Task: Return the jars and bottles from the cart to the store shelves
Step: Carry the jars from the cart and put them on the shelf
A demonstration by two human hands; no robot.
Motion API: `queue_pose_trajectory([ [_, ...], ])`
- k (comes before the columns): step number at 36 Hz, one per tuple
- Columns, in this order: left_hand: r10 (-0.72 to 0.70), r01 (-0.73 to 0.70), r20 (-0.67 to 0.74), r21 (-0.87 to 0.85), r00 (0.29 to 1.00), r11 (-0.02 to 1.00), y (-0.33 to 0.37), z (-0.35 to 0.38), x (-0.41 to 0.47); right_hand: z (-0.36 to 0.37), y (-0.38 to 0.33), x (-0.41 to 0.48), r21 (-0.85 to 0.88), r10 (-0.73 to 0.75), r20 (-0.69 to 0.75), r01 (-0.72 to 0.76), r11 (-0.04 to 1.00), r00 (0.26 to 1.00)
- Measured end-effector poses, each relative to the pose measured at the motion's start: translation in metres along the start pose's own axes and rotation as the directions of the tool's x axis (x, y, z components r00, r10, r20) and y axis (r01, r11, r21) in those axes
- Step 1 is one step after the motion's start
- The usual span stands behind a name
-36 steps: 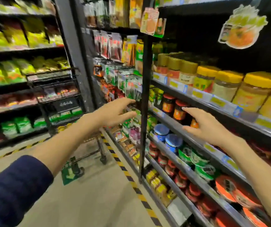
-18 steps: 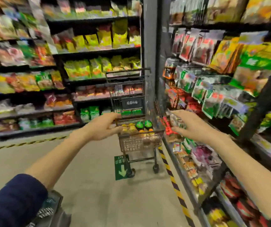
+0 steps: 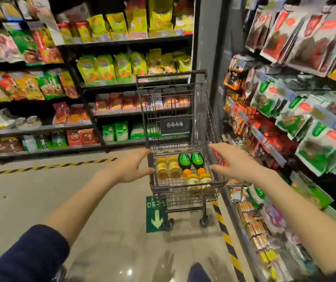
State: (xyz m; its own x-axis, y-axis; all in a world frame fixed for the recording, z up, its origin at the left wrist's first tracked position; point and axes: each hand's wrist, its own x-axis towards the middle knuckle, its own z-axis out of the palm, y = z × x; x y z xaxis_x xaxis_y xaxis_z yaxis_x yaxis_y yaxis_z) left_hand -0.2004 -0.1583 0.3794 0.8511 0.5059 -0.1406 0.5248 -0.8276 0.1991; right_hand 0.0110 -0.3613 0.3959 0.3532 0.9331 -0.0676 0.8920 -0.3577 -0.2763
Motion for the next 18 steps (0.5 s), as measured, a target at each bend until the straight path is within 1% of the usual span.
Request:
queue_pose_trajectory([
  [2, -0.005, 0.006, 0.016, -0.039, 1.000, 0.999, -0.004, 0.012, 0.034, 0.006, 0.019, 0.029, 0.008, 0.007, 0.026, -0.008, 1.000, 1.000],
  [5, -0.031, 0.040, 0.077, -0.125, 0.997, 0.991, -0.004, 0.032, 0.084, 0.014, 0.046, 0.071, 0.055, 0.026, 0.093, -0.032, 0.998, 0.995],
  [10, -0.098, 0.141, 0.196, -0.221, 0.976, 0.965, -0.007, 0.064, 0.150, 0.032, 0.083, 0.133, 0.075, 0.035, 0.213, -0.052, 0.996, 0.976],
  [14, -0.107, 0.180, 0.263, -0.272, 0.959, 0.945, -0.010, 0.094, 0.188, 0.061, 0.111, 0.172, 0.111, 0.054, 0.279, -0.088, 0.990, 0.959],
  [18, -0.093, 0.230, 0.353, -0.372, 0.931, 0.899, -0.012, 0.130, 0.223, 0.090, 0.137, 0.204, 0.143, 0.066, 0.347, -0.123, 0.982, 0.936],
])
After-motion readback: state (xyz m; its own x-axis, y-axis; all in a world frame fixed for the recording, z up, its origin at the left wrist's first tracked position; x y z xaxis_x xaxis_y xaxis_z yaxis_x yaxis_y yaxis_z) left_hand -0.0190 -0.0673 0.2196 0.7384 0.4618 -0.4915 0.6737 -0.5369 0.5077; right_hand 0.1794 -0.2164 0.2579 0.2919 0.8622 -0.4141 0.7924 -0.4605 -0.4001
